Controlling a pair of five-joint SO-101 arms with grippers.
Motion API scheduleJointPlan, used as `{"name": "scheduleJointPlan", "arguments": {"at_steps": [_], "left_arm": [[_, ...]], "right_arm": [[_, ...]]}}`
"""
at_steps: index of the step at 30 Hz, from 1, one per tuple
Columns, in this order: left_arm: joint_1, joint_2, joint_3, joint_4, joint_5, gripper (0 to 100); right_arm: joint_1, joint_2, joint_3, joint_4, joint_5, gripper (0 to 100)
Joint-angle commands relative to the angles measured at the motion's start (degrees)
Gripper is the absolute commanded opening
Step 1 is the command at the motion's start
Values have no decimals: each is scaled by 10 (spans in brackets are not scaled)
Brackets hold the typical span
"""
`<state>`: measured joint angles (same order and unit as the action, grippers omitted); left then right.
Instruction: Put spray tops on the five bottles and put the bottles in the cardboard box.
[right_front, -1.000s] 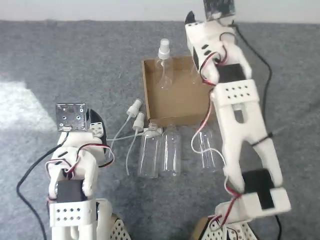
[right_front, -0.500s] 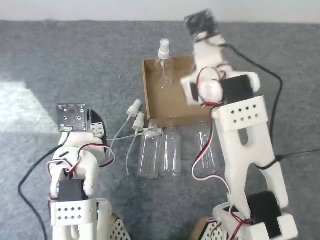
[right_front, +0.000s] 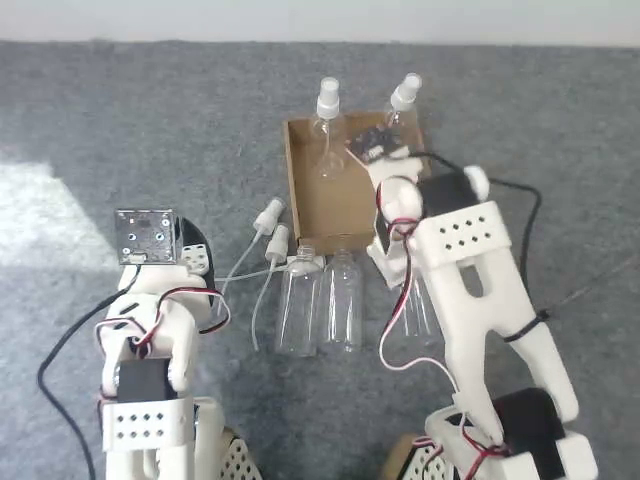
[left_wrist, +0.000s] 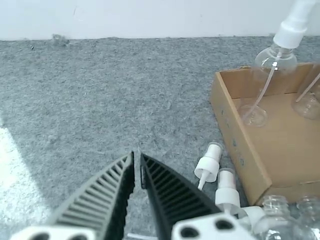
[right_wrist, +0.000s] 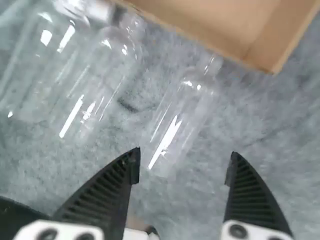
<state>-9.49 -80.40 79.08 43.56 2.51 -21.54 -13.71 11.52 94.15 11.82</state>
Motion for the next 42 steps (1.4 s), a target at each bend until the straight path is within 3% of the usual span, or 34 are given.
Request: {"name": "scheduleJointPlan", "arguments": {"at_steps": [1,5,12,20,24,29,34,38,42], "left_arm": [[-3,-3,-4,-16,-11,10],[-2,-3,-4,-16,-13,10],[0,-6,-4,-14,-13,10],[0,-4,-4,-13,-13,10],[1,-3,-4,-13,-11,10],[0,-3,-7,-14,-11,10],[1,24,-70,18,-10,10],[2,169,-168,48,-14,10],[8,377,-335,126,-61,12]], "right_arm": [[0,-60,120,-140,-68,232],[-1,-93,217,-226,-114,232],[0,-98,316,-305,-112,232],[18,-97,364,-315,-84,226],[81,-97,382,-316,-47,159],[188,-105,394,-298,51,129],[331,-105,394,-276,195,71],[444,-105,391,-284,278,8],[524,-102,388,-299,369,17]]}}
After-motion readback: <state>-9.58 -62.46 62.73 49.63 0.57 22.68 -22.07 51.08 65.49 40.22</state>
